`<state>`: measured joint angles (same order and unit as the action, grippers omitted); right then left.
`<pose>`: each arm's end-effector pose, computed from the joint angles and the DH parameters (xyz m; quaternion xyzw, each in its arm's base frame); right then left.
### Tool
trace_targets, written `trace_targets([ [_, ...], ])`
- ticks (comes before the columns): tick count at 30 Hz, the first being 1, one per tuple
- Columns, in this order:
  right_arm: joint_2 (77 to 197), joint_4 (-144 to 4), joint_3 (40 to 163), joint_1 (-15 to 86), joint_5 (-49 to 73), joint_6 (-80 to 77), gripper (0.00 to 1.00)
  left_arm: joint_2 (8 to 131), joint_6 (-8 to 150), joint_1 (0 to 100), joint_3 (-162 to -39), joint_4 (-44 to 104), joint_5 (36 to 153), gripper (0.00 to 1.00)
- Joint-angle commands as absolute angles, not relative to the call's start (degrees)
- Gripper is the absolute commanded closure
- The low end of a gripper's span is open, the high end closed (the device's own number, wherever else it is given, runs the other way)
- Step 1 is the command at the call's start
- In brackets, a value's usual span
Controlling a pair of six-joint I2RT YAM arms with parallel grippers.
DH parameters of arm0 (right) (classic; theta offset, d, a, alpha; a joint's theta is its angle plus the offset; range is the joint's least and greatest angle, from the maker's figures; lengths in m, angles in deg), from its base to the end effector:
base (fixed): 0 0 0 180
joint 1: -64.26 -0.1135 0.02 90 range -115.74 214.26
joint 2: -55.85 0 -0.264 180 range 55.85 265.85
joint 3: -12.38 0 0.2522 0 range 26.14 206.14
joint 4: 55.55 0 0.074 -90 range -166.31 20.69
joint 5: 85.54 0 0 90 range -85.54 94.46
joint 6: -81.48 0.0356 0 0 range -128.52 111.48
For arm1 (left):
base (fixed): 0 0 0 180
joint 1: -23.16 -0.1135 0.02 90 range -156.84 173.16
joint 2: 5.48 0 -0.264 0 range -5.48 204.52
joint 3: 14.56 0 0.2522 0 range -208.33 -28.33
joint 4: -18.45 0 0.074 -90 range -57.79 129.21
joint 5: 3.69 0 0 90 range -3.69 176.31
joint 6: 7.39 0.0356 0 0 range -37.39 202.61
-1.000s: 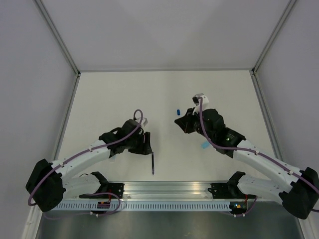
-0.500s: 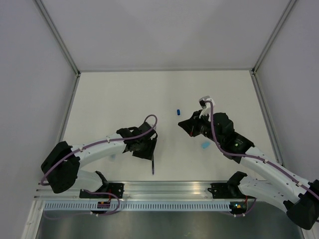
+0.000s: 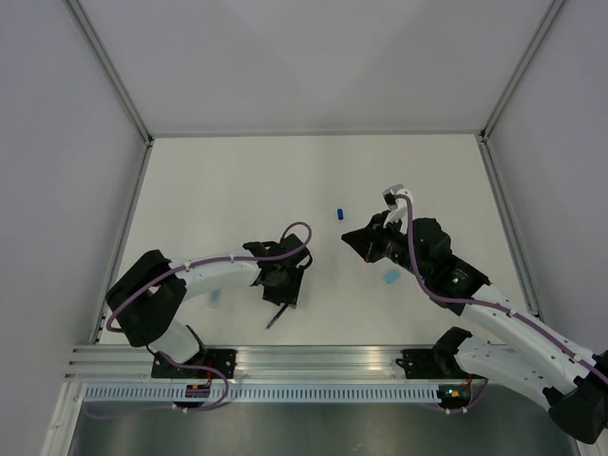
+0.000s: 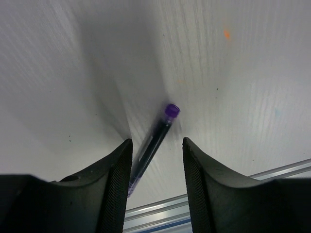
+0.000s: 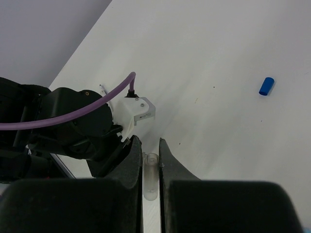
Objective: Insert the pens into the pen caps
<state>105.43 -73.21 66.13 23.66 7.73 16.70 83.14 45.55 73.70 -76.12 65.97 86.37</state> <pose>0.1558 0.1362 0.3073 -0.1225 0.7755 0.3551 0.5074 0.1699 -0.2065 0.1570 0.1164 0.9841 -0.0932 0.0965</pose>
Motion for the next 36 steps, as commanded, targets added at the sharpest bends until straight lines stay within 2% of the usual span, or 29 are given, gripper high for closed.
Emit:
trace_targets([
  [1, 104.37, -72.12, 65.6, 23.91, 8.77, 16.27, 1.0, 85.75, 42.27, 74.05, -77.8, 65.26, 85.17, 0.5],
  [7, 104.1, -72.03, 65.34, 23.91, 9.03, 16.18, 1.0, 88.29, 41.13, 74.14, -79.48, 66.92, 83.85, 0.66],
  [14, 103.05, -71.95, 65.08, 23.91, 9.03, 16.09, 1.0, 87.6, 39.99, 73.96, -81.05, 68.07, 81.57, 0.67],
  [16, 102.96, -71.86, 65.07, 24.0, 9.12, 16.01, 1.0, 86.63, 37.97, 73.87, -82.55, 69.99, 78.33, 0.58],
  [18, 103.04, -71.77, 65.07, 24.0, 9.12, 16.18, 1.0, 85.23, 34.65, 73.79, -86.32, 74.71, 74.99, 0.44],
  [22, 102.96, -71.86, 64.99, 24.0, 9.03, 16.09, 1.0, 82.77, 25.24, 73.08, -96.42, 85.54, 65.59, 0.3],
  [24, 102.61, -72.12, 64.99, 24.0, 8.77, 16.09, 1.0, 79.97, 18.84, 72.82, -100.47, 87.84, 64.43, 0.2],
  [26, 101.82, -72.3, 64.99, 24.0, 8.16, 16.01, 1.0, 77.24, 12.68, 71.86, -101.19, 89.69, 64.6, 0.2],
  [30, 99.89, -73.7, 65.6, 24.09, 7.01, 15.74, 1.0, 65.66, -13.36, 71.76, -94.26, 89.34, 66.62, 0.23],
  [33, 97.95, -74.75, 65.95, 24.0, 5.69, 15.57, 1.0, 62.47, -28.19, 71.76, -89.06, 89.86, 69.61, 0.14],
  [36, 96.37, -75.28, 65.87, 24.18, 4.81, 15.39, 1.0, 64.12, -39.35, 71.85, -90.37, 97.58, 72.85, 0.13],
])
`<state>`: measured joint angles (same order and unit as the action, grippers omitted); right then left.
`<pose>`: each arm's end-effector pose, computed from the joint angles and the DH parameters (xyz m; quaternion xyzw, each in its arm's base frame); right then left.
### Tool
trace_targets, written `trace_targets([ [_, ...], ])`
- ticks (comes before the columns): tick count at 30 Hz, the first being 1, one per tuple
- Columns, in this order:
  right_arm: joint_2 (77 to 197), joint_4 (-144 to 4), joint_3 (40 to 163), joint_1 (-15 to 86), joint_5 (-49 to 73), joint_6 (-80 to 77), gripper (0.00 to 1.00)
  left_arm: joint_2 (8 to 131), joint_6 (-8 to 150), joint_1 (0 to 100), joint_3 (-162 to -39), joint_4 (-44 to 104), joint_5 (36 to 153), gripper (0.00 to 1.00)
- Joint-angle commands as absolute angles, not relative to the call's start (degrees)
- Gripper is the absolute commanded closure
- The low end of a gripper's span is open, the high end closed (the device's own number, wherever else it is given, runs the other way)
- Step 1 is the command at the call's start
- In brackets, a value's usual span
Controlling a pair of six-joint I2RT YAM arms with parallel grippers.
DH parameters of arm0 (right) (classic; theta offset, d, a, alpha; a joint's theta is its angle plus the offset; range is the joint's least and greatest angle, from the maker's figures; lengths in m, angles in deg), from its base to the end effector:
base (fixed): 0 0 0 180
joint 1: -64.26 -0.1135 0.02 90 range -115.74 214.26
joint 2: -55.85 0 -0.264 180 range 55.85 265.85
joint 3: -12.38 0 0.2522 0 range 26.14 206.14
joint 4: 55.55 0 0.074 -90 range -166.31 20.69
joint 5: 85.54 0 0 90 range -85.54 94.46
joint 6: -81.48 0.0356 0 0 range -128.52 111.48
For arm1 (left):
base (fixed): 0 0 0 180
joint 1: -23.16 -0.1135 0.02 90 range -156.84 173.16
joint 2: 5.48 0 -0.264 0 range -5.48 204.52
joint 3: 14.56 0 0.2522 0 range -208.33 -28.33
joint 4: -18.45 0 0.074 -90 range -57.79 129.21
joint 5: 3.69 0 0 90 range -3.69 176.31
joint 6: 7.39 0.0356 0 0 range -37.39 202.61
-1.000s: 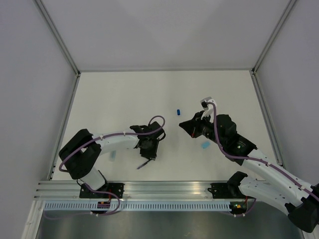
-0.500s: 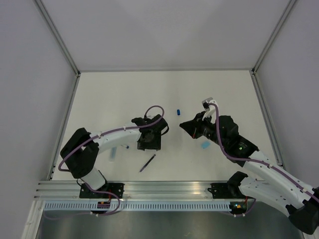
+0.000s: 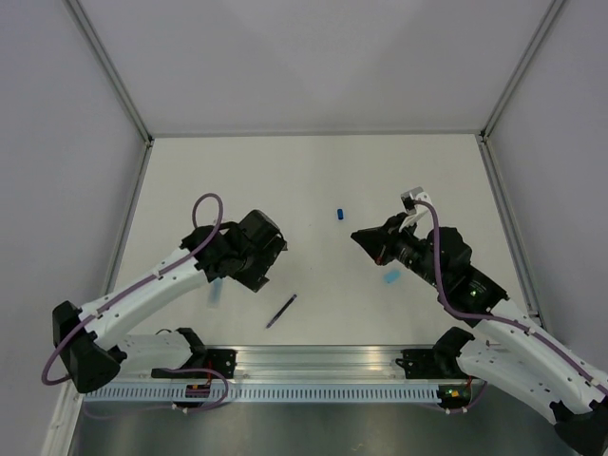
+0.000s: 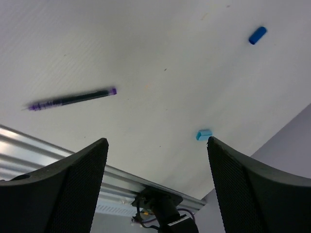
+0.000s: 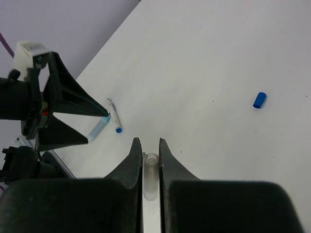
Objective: Insert the pens into the pen caps
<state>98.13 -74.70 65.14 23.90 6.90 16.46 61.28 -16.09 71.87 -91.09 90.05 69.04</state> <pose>0.1369 0.1184 0.3205 -0.1152 0.7497 0.3653 0.5397 0.1500 -0.1548 0.3037 -0.4383 0.8537 -0.1901 0.2073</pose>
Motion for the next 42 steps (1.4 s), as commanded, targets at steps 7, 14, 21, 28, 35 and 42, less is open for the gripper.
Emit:
trace_targets([
  [7, 96.1, -75.29, 65.51, 24.18, 4.9, 15.3, 1.0, 70.98, -49.3, 71.85, -80.14, 85.86, 88.31, 0.21],
  [14, 94.17, -76.08, 65.16, 24.18, 4.81, 14.34, 1.0, 70.63, -59.76, 71.85, -70.43, 75.97, 87.55, 0.27],
  [21, 93.64, -75.81, 65.25, 24.18, 5.16, 14.42, 1.0, 72.39, -62.23, 71.85, -69.11, 73.78, 88.15, 0.27],
  [28, 93.64, -75.55, 64.81, 24.18, 5.34, 14.42, 1.0, 74.15, -64.6, 72.38, -68.58, 72.55, 89.04, 0.28],
  [35, 93.29, -75.37, 64.55, 24.26, 5.78, 14.25, 1.0, 73.89, -69.17, 72.73, -67.61, 74.39, 86.23, 0.29],
  [42, 92.24, -75.55, 64.72, 24.18, 6.31, 14.25, 1.0, 73.88, -71.11, 72.64, -67.17, 75.19, 79.2, 0.28],
])
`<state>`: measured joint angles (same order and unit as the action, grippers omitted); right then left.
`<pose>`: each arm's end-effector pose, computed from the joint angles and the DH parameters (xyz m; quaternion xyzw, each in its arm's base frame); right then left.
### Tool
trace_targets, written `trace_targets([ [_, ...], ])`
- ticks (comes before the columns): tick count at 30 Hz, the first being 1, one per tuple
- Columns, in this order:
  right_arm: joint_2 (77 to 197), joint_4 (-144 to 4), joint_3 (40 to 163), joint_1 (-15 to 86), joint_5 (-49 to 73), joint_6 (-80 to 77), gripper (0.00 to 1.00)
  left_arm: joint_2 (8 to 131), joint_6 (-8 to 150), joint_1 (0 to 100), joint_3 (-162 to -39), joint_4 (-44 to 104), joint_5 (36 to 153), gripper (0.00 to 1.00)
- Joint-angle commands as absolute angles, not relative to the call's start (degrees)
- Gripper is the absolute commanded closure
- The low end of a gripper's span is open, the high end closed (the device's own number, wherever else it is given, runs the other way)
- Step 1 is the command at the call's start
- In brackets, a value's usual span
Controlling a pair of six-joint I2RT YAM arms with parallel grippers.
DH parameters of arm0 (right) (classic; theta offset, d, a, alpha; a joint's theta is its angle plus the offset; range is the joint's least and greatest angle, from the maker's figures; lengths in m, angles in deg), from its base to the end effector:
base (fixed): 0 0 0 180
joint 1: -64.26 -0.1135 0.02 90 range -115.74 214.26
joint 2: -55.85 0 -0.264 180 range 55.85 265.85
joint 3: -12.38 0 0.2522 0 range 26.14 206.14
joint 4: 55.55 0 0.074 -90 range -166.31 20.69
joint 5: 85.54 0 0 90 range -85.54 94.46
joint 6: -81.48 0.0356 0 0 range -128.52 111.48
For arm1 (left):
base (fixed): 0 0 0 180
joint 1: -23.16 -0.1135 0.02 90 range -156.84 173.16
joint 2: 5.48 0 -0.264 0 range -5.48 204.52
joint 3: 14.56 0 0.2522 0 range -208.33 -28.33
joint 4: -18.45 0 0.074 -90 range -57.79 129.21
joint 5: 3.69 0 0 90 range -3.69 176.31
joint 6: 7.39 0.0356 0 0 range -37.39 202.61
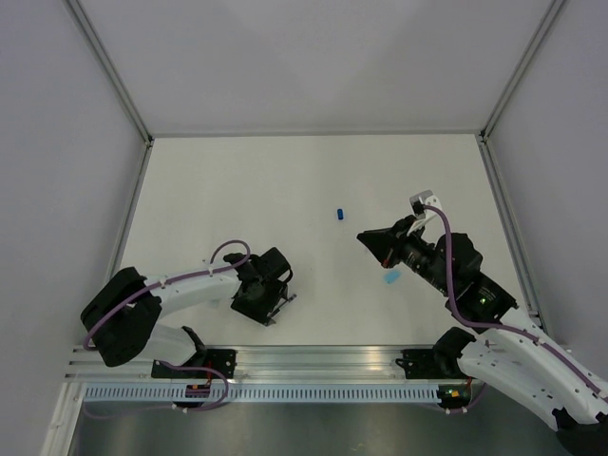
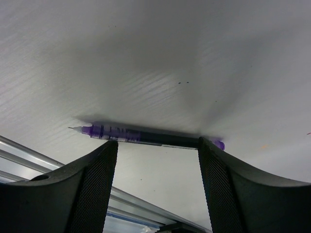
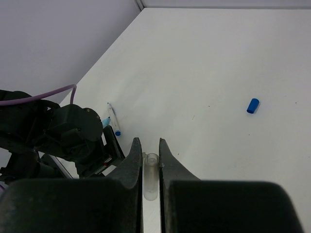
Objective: Insert the pens into the pen caps
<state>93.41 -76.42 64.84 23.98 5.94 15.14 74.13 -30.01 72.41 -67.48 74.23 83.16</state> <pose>0.1241 0.1064 0.3279 -0.1159 0.7339 0.3625 0.5627 0.1399 -0.1594 0.1513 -0.5255 0.8478 -0.0605 0.0374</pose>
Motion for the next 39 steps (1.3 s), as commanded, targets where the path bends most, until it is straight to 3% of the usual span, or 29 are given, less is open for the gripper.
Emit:
trace_targets([
  [1, 92.15, -75.46, 64.63, 24.18, 6.39, 14.25, 1.0, 73.97, -71.11, 72.64, -67.17, 74.41, 78.85, 0.28],
  [9, 91.53, -75.55, 64.72, 24.18, 7.01, 14.16, 1.0, 75.03, -71.11, 72.64, -68.84, 76.94, 74.1, 0.32],
  [28, 90.83, -74.94, 64.72, 24.26, 8.24, 14.6, 1.0, 77.67, -68.13, 72.64, -66.38, 73.61, 72.78, 0.97],
  [34, 91.97, -74.23, 64.63, 24.18, 8.68, 15.04, 1.0, 77.4, -59.35, 72.73, -68.84, 77.03, 70.5, 0.98],
  [39, 93.9, -73.18, 64.55, 24.18, 10.26, 16.18, 1.0, 74.95, -40.06, 72.82, -71.83, 75.9, 65.23, 0.98],
])
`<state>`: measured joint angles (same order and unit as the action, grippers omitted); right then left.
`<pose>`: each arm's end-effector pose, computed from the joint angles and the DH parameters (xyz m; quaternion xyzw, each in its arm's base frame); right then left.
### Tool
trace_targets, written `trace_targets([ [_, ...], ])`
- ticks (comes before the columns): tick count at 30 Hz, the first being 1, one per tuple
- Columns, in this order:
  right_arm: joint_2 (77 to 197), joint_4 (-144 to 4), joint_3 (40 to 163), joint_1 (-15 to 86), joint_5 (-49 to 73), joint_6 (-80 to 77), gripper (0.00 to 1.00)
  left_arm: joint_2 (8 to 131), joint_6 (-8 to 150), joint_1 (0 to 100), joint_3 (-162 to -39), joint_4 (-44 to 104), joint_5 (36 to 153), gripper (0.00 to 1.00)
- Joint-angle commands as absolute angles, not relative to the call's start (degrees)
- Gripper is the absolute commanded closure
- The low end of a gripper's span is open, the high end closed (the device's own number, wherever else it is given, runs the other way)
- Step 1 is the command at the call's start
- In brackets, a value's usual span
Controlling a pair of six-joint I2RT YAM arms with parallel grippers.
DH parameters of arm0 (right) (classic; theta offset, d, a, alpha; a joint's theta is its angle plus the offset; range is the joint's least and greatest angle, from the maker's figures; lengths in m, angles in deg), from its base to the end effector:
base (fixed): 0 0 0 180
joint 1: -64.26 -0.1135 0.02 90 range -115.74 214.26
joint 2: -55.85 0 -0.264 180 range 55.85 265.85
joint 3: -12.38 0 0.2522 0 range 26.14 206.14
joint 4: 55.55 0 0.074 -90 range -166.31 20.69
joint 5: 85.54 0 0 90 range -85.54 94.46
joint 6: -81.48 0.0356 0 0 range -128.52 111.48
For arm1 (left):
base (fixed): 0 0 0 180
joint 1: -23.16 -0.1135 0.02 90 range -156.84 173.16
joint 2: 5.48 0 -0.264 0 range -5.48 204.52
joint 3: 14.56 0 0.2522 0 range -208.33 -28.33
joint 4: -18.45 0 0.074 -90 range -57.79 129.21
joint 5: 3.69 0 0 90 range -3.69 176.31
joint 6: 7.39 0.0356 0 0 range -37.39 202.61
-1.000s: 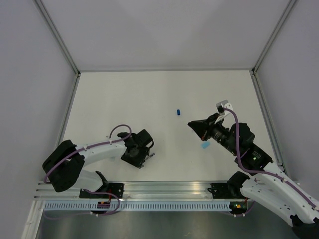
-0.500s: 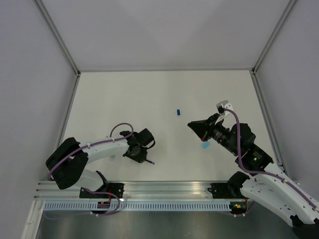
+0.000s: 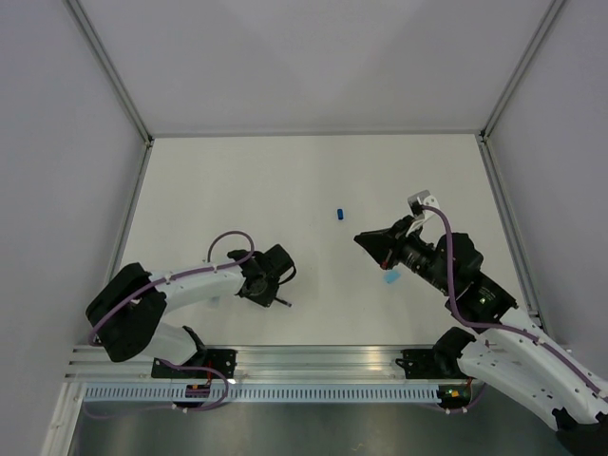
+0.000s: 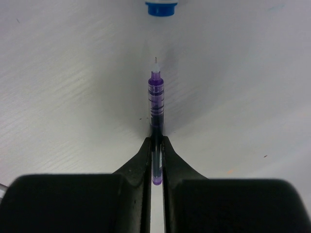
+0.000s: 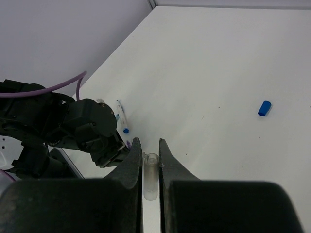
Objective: Insert the pens into the pen caps
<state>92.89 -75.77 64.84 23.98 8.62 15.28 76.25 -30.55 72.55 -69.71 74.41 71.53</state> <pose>0.1215 0.1064 0.3304 -0.1297 0.7245 0.3815 0.5592 0.1512 -0.1624 0.1544 -0.5298 0.8359 -0.0443 0.1367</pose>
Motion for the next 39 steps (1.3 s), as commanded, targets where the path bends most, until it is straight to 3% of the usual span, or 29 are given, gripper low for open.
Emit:
trace_targets([
  [1, 94.95, -72.65, 64.72, 24.18, 10.96, 16.53, 1.0, 74.07, -37.13, 72.82, -72.09, 75.28, 64.7, 0.98],
  [10, 101.63, -70.1, 66.92, 24.18, 13.68, 19.78, 1.0, 62.38, -0.56, 72.82, -68.76, 55.52, 68.64, 0.98],
  [20, 107.96, -64.83, 70.78, 24.18, 21.6, 20.75, 1.0, 48.76, 30.46, 72.82, -54.26, 23.71, 88.14, 0.98],
  [31, 120.53, -59.03, 77.29, 24.26, 28.27, 21.19, 1.0, 44.35, 41.12, 72.82, -48.28, 9.81, 104.14, 0.98],
  [39, 123.79, -56.04, 77.2, 24.09, 29.68, 21.19, 1.0, 44.0, 44.38, 72.82, -46.0, 3.57, 108.11, 0.98],
])
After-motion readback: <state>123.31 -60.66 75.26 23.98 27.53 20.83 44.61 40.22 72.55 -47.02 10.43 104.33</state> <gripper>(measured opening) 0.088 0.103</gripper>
